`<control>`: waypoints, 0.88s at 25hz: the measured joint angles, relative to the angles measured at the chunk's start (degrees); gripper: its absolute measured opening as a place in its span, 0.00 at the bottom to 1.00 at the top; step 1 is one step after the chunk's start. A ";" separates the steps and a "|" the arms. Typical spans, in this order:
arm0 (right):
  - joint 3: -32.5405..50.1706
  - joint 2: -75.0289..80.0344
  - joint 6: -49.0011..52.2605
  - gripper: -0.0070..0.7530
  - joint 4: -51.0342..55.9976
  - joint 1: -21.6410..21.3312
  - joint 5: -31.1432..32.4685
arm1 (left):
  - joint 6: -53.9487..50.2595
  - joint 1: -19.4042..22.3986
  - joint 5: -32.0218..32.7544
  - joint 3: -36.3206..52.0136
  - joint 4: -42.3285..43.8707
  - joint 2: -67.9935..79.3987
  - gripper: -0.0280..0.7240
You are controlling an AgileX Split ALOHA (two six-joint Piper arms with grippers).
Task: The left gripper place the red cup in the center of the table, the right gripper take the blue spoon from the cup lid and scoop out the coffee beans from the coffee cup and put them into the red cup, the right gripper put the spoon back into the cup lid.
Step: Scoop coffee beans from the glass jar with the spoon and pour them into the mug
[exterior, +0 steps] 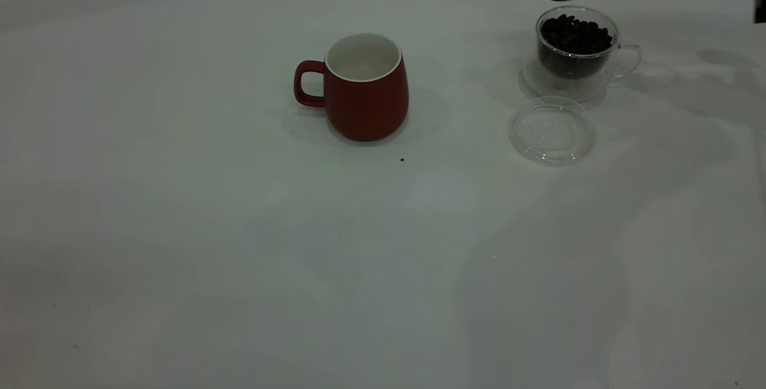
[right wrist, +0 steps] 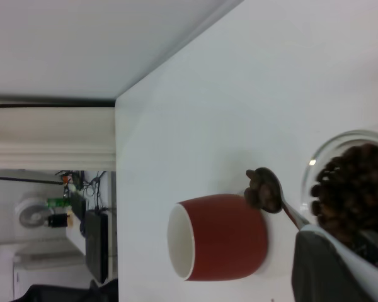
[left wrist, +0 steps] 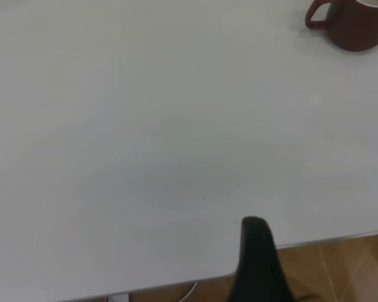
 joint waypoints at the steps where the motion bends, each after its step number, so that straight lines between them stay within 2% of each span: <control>1: 0.00 0.00 0.00 0.15 0.25 0.63 0.00 | 0.00 0.00 0.00 0.00 0.00 0.00 0.82; 14: 0.00 0.00 0.16 0.15 3.90 13.70 0.00 | 0.00 0.00 0.00 0.00 0.00 0.00 0.82; 22: 0.00 0.00 0.16 0.15 3.92 19.29 0.05 | 0.00 0.00 0.00 0.00 0.00 0.00 0.82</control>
